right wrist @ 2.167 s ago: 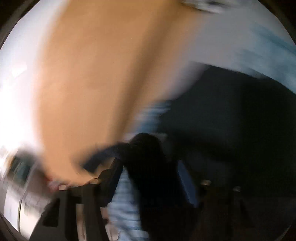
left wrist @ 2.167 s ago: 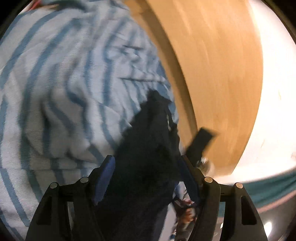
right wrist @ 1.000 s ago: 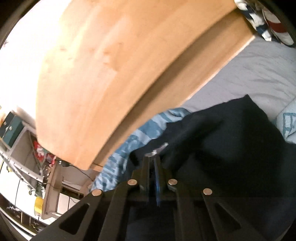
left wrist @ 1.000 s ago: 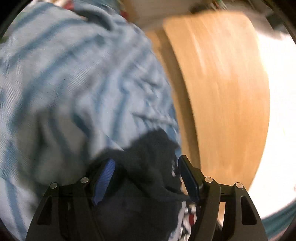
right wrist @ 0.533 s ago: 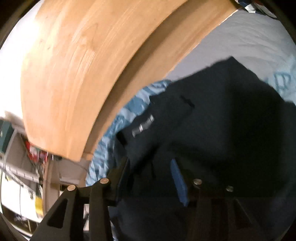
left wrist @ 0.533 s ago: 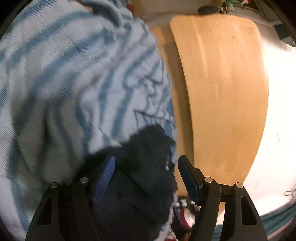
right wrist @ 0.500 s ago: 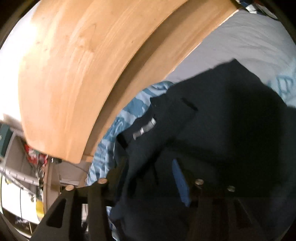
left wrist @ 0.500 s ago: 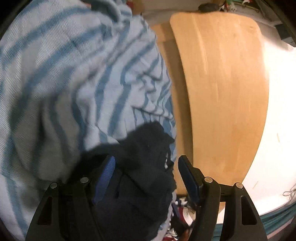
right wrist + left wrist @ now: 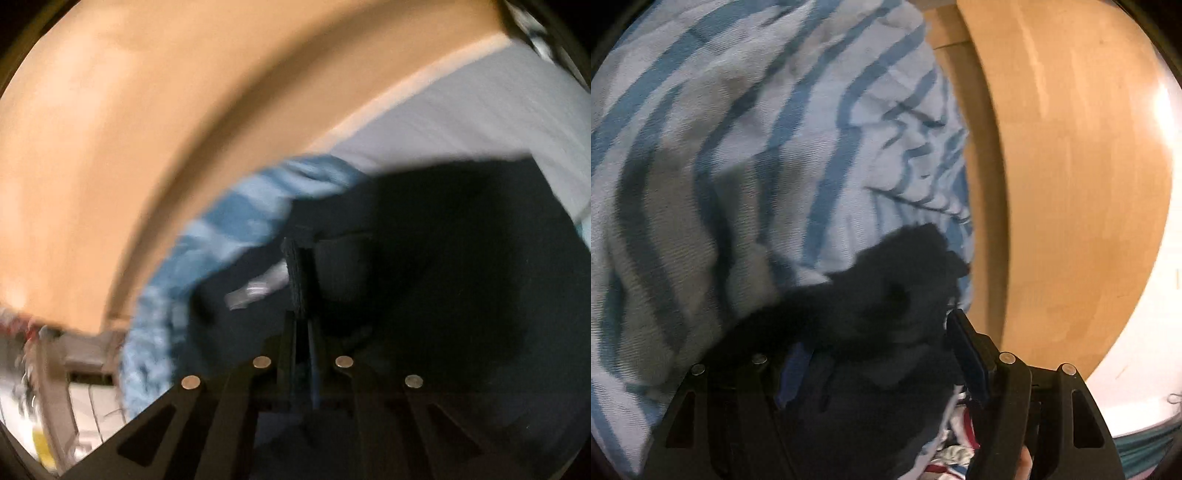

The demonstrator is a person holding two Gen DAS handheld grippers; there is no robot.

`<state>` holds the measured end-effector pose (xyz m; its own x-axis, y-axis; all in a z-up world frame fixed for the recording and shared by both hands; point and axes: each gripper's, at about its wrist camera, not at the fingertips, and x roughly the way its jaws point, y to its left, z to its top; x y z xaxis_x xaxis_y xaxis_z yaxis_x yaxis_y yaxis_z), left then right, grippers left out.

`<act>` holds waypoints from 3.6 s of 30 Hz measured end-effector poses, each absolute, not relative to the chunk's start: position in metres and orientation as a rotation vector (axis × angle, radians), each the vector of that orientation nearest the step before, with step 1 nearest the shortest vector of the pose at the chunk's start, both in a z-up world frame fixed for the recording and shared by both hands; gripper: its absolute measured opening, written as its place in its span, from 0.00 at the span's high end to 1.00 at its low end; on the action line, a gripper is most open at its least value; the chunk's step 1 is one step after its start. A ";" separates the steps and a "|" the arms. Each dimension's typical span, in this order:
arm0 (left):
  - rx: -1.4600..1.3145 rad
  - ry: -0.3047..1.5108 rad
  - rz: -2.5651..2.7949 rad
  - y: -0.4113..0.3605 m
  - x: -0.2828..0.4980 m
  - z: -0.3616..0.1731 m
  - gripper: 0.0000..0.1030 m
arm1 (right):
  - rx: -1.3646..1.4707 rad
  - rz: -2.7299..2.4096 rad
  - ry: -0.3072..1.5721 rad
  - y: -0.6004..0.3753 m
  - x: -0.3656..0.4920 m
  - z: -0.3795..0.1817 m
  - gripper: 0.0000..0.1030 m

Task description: Fold clothes

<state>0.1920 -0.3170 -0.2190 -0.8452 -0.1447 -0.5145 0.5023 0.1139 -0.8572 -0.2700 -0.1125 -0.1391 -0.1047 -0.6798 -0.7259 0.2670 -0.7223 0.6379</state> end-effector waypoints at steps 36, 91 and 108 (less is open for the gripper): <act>0.199 1.954 -1.848 -0.334 0.180 -0.236 0.31 | 1.570 -1.847 -0.594 -0.042 -0.266 -0.196 0.86; 0.392 1.615 -1.835 -0.311 0.194 -0.207 0.82 | 1.554 -1.349 -0.293 -0.181 -0.128 -0.191 0.95; 0.442 1.554 -1.927 -0.328 0.169 -0.179 0.52 | 1.473 -1.934 -0.220 -0.042 -0.226 -0.143 0.73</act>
<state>0.1686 -0.3283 -0.1786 -0.7540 -0.2528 -0.6063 0.6461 -0.1183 -0.7541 -0.2256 -0.0420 -0.1426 -0.1219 -0.6065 -0.7857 0.4150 -0.7502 0.5148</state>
